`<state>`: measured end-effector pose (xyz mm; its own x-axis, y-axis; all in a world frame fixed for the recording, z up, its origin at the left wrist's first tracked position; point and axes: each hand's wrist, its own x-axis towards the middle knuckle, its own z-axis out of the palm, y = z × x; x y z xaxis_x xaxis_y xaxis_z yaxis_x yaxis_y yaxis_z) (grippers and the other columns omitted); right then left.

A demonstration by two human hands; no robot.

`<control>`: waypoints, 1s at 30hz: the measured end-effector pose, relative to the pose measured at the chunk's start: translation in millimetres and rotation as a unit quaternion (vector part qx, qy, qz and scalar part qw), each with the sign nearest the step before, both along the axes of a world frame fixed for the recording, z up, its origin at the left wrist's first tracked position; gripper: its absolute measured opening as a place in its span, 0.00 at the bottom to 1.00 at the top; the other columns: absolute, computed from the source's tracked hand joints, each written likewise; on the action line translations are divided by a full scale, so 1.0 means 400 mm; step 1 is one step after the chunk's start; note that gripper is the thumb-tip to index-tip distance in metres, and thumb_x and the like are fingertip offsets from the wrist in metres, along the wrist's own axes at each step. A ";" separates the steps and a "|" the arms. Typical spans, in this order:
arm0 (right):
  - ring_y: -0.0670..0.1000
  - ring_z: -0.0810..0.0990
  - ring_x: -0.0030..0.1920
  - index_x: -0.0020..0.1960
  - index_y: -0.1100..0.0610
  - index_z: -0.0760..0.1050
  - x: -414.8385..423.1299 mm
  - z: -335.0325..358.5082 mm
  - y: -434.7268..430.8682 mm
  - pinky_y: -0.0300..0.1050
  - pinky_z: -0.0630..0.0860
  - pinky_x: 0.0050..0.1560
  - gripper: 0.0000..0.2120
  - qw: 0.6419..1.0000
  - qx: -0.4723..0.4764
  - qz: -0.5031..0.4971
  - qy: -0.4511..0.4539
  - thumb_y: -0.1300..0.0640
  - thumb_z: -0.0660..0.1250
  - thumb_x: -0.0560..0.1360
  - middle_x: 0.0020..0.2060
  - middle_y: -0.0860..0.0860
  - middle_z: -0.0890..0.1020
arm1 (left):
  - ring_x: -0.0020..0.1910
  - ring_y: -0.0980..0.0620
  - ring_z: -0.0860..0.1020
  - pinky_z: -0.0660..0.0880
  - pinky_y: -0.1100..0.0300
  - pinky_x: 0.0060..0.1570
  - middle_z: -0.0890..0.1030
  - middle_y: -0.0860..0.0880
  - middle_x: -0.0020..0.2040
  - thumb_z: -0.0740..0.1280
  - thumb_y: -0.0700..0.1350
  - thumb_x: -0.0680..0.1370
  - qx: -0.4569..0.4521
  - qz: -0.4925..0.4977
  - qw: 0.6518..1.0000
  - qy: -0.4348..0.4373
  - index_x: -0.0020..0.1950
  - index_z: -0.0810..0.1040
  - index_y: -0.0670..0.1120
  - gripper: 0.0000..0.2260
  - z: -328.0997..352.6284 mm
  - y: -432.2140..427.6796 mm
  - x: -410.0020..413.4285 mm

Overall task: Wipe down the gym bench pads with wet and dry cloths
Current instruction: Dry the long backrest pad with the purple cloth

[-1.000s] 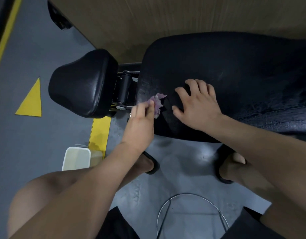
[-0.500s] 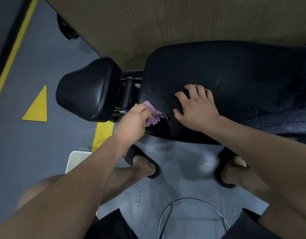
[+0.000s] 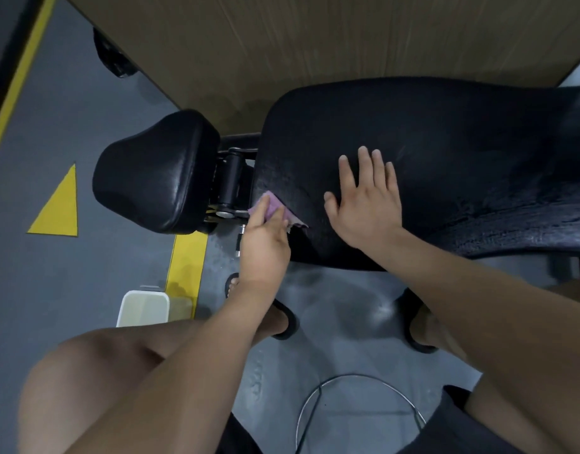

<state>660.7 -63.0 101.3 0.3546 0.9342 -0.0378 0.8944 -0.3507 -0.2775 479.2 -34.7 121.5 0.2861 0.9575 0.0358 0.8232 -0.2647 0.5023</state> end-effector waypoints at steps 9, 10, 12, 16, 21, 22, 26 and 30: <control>0.62 0.51 0.81 0.82 0.56 0.56 -0.015 -0.019 -0.006 0.60 0.50 0.80 0.34 0.999 0.023 -0.017 -0.030 0.39 0.50 0.81 0.81 0.62 0.56 | 0.66 0.44 0.77 0.73 0.56 0.64 0.76 0.42 0.71 0.70 0.50 0.80 0.004 0.043 0.999 0.025 0.70 0.78 0.43 0.20 -0.009 0.008 0.001; 0.62 0.52 0.81 0.82 0.56 0.56 -0.016 -0.020 -0.006 0.60 0.50 0.80 0.34 0.999 0.025 -0.018 -0.032 0.39 0.50 0.81 0.81 0.62 0.56 | 0.67 0.44 0.76 0.71 0.57 0.64 0.75 0.41 0.72 0.70 0.51 0.80 0.012 0.037 0.999 0.033 0.69 0.78 0.42 0.20 -0.018 0.004 0.003; 0.62 0.52 0.81 0.82 0.56 0.57 -0.018 -0.020 -0.006 0.61 0.50 0.80 0.34 0.999 0.030 -0.020 -0.036 0.39 0.50 0.81 0.81 0.62 0.57 | 0.68 0.48 0.75 0.69 0.61 0.64 0.76 0.40 0.71 0.70 0.50 0.80 0.019 0.035 0.999 0.037 0.67 0.80 0.41 0.19 -0.032 0.008 0.008; 0.62 0.52 0.81 0.82 0.56 0.57 -0.020 -0.024 -0.001 0.60 0.50 0.80 0.34 0.998 0.033 -0.025 -0.039 0.39 0.51 0.81 0.81 0.62 0.57 | 0.74 0.46 0.71 0.67 0.59 0.69 0.74 0.40 0.72 0.65 0.43 0.81 0.053 -0.047 0.987 0.143 0.71 0.76 0.40 0.18 -0.080 0.068 -0.002; 0.61 0.51 0.82 0.82 0.55 0.56 -0.018 -0.024 0.004 0.61 0.50 0.80 0.34 0.998 0.019 -0.027 -0.048 0.39 0.50 0.81 0.81 0.61 0.56 | 0.72 0.47 0.73 0.69 0.57 0.68 0.68 0.45 0.77 0.61 0.39 0.82 0.054 -0.132 0.974 0.178 0.76 0.70 0.41 0.21 -0.053 0.284 0.050; 0.61 0.51 0.82 0.82 0.55 0.55 -0.018 -0.024 0.005 0.61 0.50 0.80 0.34 0.998 0.015 -0.027 -0.048 0.38 0.50 0.81 0.81 0.61 0.56 | 0.72 0.48 0.72 0.68 0.58 0.68 0.67 0.46 0.78 0.59 0.40 0.84 0.047 -0.134 0.973 0.184 0.77 0.68 0.43 0.21 -0.048 0.311 0.058; 0.60 0.50 0.82 0.82 0.54 0.55 -0.016 -0.019 0.006 0.60 0.49 0.80 0.35 0.999 0.012 -0.030 -0.043 0.38 0.50 0.81 0.81 0.61 0.56 | 0.75 0.51 0.69 0.68 0.63 0.67 0.69 0.45 0.77 0.46 0.41 0.80 0.078 -0.221 0.954 0.187 0.77 0.67 0.41 0.27 -0.048 0.209 -0.012; 0.60 0.51 0.82 0.82 0.55 0.56 -0.015 -0.020 0.005 0.60 0.50 0.80 0.34 0.998 0.019 -0.034 -0.041 0.39 0.52 0.81 0.81 0.61 0.57 | 0.73 0.47 0.71 0.63 0.66 0.72 0.74 0.43 0.73 0.54 0.36 0.76 0.039 -0.215 0.968 0.124 0.71 0.76 0.40 0.24 -0.058 0.120 -0.085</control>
